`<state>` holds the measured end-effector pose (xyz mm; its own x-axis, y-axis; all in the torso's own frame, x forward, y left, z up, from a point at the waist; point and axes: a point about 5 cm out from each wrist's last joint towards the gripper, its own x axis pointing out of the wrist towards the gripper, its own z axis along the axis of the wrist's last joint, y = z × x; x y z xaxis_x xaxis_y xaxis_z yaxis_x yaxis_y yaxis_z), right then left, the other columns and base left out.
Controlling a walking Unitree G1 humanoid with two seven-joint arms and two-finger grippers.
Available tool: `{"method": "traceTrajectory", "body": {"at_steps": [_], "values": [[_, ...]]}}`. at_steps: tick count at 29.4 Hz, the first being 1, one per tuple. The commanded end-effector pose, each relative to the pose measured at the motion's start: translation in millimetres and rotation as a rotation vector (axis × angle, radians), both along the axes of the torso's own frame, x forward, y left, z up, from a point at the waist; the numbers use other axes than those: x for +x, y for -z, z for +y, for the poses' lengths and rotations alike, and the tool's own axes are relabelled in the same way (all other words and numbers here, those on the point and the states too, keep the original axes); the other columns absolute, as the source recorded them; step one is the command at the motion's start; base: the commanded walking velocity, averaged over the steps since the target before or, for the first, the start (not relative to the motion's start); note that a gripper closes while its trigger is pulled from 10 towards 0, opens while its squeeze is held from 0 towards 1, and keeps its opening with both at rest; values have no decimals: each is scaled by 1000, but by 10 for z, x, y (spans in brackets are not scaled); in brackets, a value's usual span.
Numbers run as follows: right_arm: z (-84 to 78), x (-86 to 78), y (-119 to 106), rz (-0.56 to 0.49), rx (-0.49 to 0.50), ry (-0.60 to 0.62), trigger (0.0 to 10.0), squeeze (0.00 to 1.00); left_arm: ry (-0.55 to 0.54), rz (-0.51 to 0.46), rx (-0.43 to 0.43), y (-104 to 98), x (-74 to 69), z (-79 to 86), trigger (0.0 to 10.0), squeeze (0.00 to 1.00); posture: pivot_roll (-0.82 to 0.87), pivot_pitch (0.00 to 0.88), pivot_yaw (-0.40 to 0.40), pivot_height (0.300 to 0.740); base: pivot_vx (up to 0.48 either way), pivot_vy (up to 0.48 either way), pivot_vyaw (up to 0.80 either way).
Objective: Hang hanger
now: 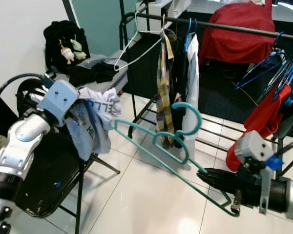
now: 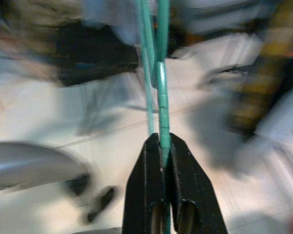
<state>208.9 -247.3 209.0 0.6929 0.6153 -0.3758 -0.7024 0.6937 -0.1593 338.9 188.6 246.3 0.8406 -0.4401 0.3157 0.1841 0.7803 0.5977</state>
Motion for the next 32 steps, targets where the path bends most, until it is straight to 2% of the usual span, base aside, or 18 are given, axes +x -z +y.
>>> {"method": "traceTrajectory", "body": {"at_steps": [1,2,4,6,8,9,12,15,17,19,22,25,29,31,32], "values": [[-11,134,-109,-117,135,97,10000,0,74,-2,-43,-70,-39,-84,5647,0,-123,118,62,740,0,0,0],[-11,134,-109,-117,135,97,10000,0,74,-2,-43,-70,-39,-84,5647,0,-123,118,62,740,0,0,0],[16,156,-231,-176,241,94,10000,0,108,8,-42,-59,-54,-142,5804,0,-123,118,62,740,0,0,0],[45,133,-406,-256,364,41,10000,0,151,33,-30,0,-76,-219,5686,0,-113,118,63,740,0,0,0],[32,33,-593,-326,527,-59,10000,0,172,66,2,96,-90,-271,5608,0,-114,120,62,740,0,0,0],[32,33,-593,-326,527,-59,10000,0,172,66,2,96,-90,-271,5608,0,-114,120,62,740,0,0,0],[42,-82,-701,-359,633,-160,10000,0,175,90,24,163,-92,-290,5843,0,-115,122,61,740,0,0,0],[76,-97,-664,-323,621,-181,10000,0,180,96,29,179,-93,-306,5804,0,-119,122,64,740,0,0,0],[220,-109,-394,-180,462,-214,10000,0,192,104,28,186,-97,-341,5804,0,-121,122,64,740,0,0,0],[345,-164,-206,-65,401,-261,10000,0,201,106,25,177,-97,-364,5686,0,-115,124,64,740,0,0,0],[381,-187,-140,-11,371,-269,10000,0,204,107,24,170,-99,-368,5686,0,-115,124,64,740,0,0,0],[402,-255,-107,49,390,-313,10000,0,200,105,25,160,-99,-351,5569,0,-116,124,64,740,0,0,0],[390,-273,-145,46,405,-325,10000,0,196,103,25,157,-100,-339,5373,0,-120,122,61,740,0,0,0],[330,-225,-326,-69,499,-307,10000,0,189,100,26,161,-99,-332,5412,0,-118,120,60,740,0,0,0],[253,-170,-455,-160,562,-265,10000,0,179,102,29,175,-95,-316,5804,0,-119,117,59,740,0,0,0]]}}
